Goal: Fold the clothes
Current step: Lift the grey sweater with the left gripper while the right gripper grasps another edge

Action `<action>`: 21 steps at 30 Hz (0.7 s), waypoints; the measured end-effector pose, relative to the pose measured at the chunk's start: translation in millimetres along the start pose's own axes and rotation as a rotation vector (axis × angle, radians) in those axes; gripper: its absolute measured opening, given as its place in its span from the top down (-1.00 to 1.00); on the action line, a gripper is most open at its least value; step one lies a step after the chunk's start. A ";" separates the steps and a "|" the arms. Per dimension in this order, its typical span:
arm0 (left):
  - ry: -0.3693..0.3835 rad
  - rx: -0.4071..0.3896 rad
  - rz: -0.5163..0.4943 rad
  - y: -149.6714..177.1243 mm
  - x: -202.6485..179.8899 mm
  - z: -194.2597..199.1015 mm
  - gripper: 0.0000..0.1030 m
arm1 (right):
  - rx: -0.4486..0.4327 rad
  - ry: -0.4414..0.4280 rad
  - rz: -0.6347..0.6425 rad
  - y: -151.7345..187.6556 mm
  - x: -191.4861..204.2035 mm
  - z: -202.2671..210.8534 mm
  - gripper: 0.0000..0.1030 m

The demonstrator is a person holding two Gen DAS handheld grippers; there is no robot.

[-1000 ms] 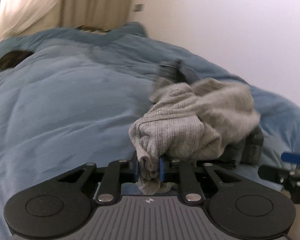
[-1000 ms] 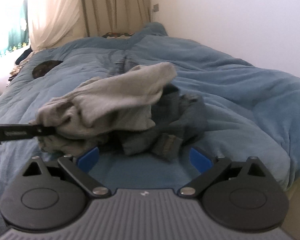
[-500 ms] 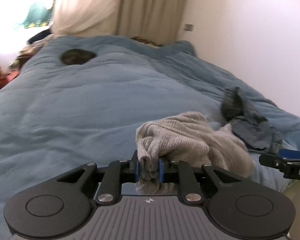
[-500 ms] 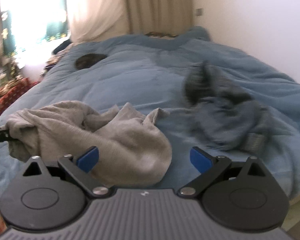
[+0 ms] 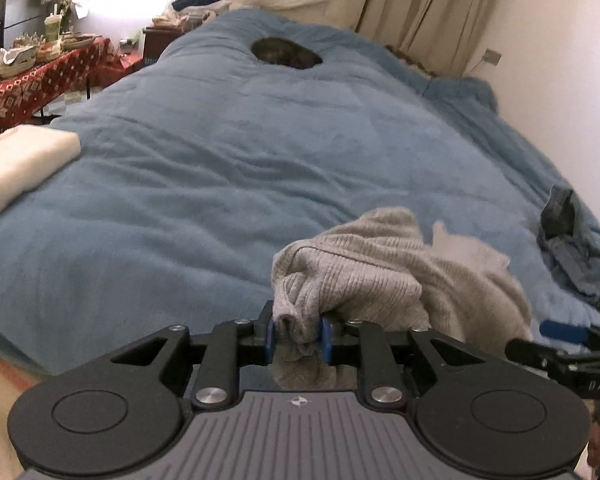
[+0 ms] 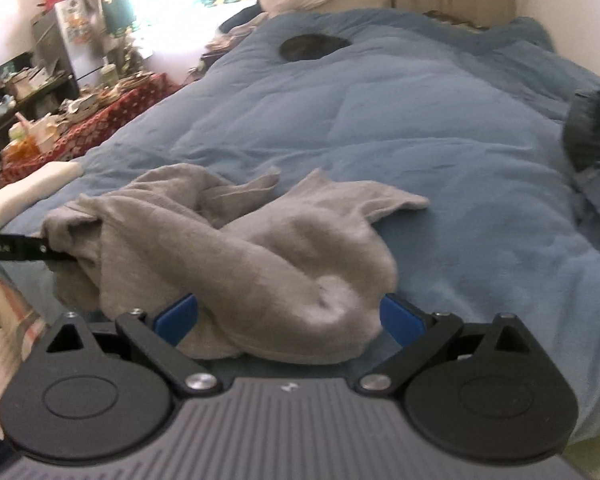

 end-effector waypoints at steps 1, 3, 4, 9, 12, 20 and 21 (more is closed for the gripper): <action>-0.005 -0.007 -0.005 -0.4 -0.6 1.7 0.49 | 0.003 0.002 0.001 -0.7 2.1 -2.3 -0.91; 0.004 -0.015 -0.001 -0.6 0.6 3.9 0.37 | 0.014 0.010 0.004 1.3 2.6 -8.0 -0.77; 0.012 -0.016 0.009 0.7 3.4 5.4 0.34 | 0.026 0.017 0.007 3.2 1.2 -12.8 -0.69; 0.031 -0.017 0.025 0.4 7.9 9.1 0.28 | 0.064 -0.012 -0.023 3.2 -2.5 -33.7 0.69; 0.045 -0.021 0.032 -2.6 5.7 10.4 0.21 | 0.028 -0.013 -0.060 -8.0 -19.5 -34.6 0.80; 0.098 -0.011 0.014 -4.5 -16.4 4.7 0.11 | -0.126 0.142 -0.218 -34.4 -109.5 18.6 0.82; 0.106 -0.009 0.008 -3.8 -21.6 3.5 0.10 | -0.148 0.183 -0.227 -35.7 -121.1 27.7 0.82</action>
Point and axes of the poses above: each gripper's, at about its wrist camera, not at the fingertips, and z roughly against the way its jaws point, x to its left, y to its underside, the point moved 10 cm from there along -z, roughly the way its jaws point, and after that the axes turned 7 degrees about x, right-handed, at the moved point
